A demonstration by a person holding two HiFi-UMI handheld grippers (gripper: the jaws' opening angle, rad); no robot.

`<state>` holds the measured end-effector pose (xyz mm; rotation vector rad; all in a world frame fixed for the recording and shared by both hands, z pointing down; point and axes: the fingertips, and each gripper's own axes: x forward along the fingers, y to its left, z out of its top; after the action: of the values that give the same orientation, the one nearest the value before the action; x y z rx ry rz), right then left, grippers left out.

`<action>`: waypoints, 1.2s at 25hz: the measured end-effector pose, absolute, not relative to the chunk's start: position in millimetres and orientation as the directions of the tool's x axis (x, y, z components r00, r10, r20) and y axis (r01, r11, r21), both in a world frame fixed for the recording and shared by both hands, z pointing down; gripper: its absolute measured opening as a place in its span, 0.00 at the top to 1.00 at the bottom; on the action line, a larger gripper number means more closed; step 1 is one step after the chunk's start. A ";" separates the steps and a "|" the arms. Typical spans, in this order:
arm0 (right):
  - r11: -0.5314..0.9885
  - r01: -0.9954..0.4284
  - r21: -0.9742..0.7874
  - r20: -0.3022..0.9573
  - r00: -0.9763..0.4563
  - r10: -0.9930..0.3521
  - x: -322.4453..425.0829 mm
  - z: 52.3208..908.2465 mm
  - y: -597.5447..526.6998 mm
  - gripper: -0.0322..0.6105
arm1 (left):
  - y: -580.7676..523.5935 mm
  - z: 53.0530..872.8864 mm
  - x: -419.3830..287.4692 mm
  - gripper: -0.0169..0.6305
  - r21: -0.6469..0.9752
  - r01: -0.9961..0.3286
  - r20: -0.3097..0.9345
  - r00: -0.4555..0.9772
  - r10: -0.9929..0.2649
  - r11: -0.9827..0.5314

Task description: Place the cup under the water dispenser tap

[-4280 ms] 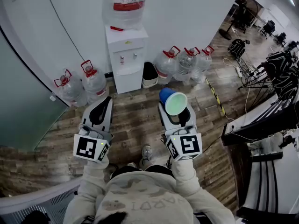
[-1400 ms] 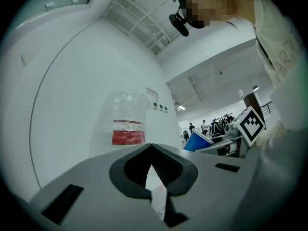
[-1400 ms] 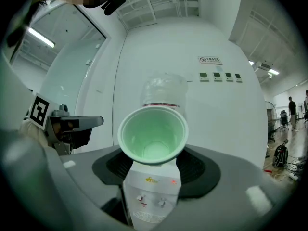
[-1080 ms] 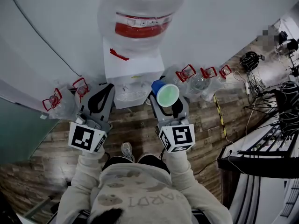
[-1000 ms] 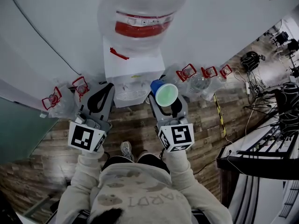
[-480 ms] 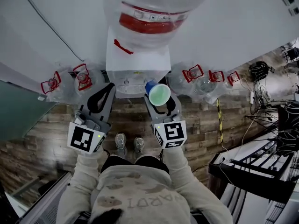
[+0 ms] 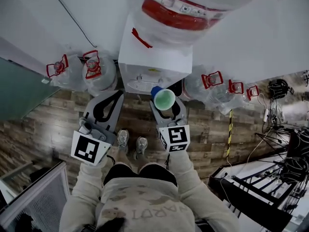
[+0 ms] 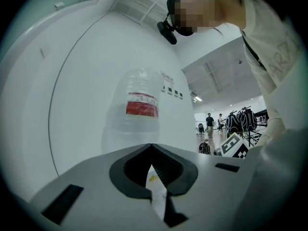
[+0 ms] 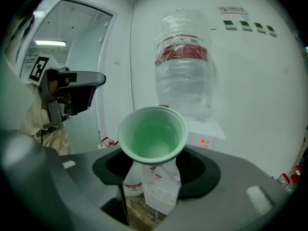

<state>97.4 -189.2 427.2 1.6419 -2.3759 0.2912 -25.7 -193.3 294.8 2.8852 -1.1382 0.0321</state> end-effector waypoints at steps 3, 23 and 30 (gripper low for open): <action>0.371 -0.928 -0.034 0.323 -0.361 -0.875 93.2 449.4 -190.5 0.51 | -188.6 309.0 -28.0 0.97 0.037 -0.698 0.047 0.716 -0.696 -0.715; 0.424 -0.904 -0.052 0.421 -0.405 -0.811 94.4 603.2 -205.8 0.51 | -168.4 412.4 -18.7 0.97 0.069 -0.724 0.112 0.689 -0.716 -0.686; 0.401 -0.914 -0.060 0.451 -0.383 -0.806 99.7 650.3 -216.8 0.51 | -165.8 445.4 -19.0 0.97 0.082 -0.729 0.128 0.684 -0.718 -0.680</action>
<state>99.7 -216.8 650.3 1.4874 -2.3122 0.4279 -19.0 -165.8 445.4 2.7654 -1.1935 0.1286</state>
